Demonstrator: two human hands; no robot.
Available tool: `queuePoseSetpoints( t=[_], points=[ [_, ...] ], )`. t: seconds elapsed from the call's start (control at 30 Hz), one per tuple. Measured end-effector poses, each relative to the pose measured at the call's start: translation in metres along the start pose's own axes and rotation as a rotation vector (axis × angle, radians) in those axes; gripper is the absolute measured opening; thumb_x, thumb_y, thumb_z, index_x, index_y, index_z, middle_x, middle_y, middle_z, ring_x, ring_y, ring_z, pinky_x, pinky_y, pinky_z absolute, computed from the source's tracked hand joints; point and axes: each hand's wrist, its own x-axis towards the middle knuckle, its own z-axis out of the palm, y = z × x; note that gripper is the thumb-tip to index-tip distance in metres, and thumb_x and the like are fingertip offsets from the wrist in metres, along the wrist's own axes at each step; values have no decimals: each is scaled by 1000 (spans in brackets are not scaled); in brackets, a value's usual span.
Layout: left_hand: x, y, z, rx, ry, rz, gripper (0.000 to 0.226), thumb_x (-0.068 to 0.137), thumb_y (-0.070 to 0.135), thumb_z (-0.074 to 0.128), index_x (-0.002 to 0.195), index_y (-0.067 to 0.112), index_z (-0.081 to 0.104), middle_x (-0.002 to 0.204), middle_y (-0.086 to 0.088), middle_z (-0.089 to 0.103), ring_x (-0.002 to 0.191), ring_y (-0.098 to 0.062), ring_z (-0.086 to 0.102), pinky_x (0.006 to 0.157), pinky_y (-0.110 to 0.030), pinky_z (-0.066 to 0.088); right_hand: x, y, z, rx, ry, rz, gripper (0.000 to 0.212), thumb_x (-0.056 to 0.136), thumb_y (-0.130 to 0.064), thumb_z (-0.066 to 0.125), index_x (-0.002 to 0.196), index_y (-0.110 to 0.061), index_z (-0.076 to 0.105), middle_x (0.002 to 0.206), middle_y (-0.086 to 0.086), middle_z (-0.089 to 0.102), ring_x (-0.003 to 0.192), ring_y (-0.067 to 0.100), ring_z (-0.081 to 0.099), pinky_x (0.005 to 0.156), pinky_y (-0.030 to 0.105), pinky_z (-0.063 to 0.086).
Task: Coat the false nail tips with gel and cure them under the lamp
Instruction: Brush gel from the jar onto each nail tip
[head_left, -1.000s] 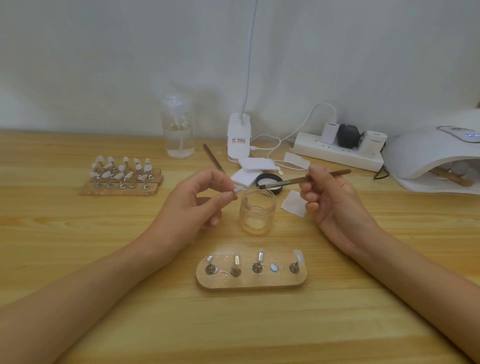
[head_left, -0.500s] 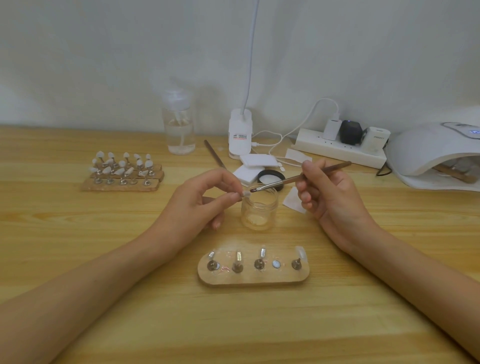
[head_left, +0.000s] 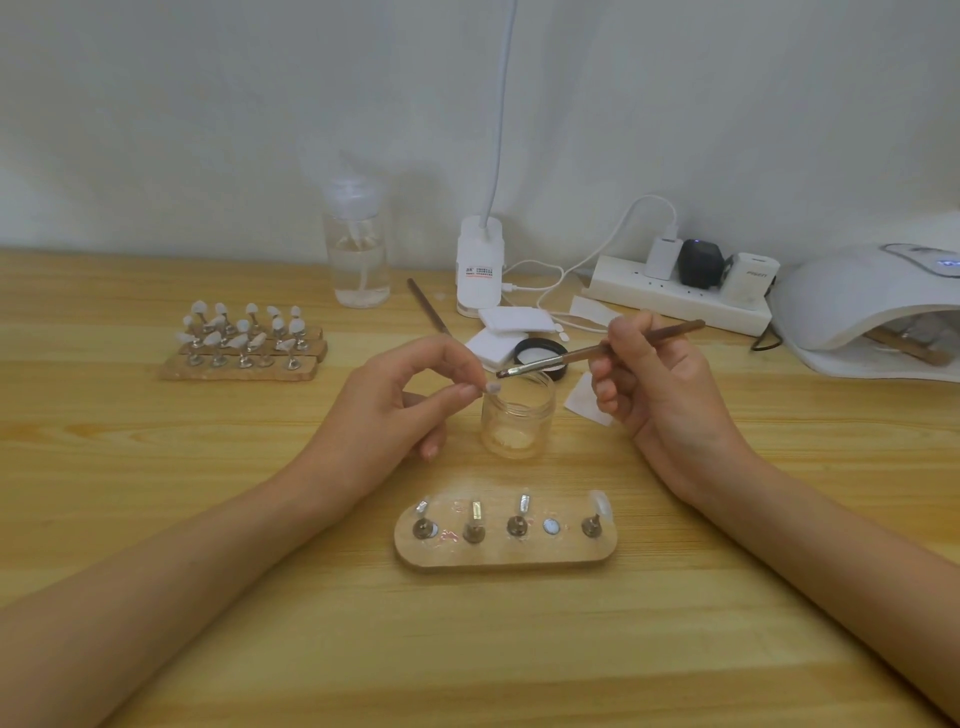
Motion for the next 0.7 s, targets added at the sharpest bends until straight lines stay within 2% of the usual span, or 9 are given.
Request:
queuePoseSetpoints(
  t=[0.2,0.37,0.53,0.7],
  points=[
    [-1,-1,0,-7,5,3,21,93,7,63,84,26,67,96,9,65,40,-10,45,46,-12,36,0,1,0,-40,46,3,20,81,-29,66,77,-15,52,63,0,61,52,8,55,50,17,47],
    [-1,-1,0,-12,6,-6,18,93,7,64,85,24,67,91,12,64,40,-9,45,46,-11,35,-1,1,1,-30,-18,-9,21,82,-29,65,76,-16,51,64,0,62,53,9,56,51,18,48],
    [-1,-2,0,-3,8,-4,21,93,7,64,84,26,67,96,10,65,41,-9,45,45,-10,35,-1,1,0,-50,32,-6,20,83,-28,65,76,-15,52,63,0,62,52,9,55,50,18,48],
    [-1,-2,0,30,6,9,17,93,10,64,85,25,66,93,13,64,42,-8,47,48,-13,38,-1,1,1,-34,-22,-21,21,84,-27,65,78,-14,49,64,0,61,53,9,56,51,19,48]
  ],
)
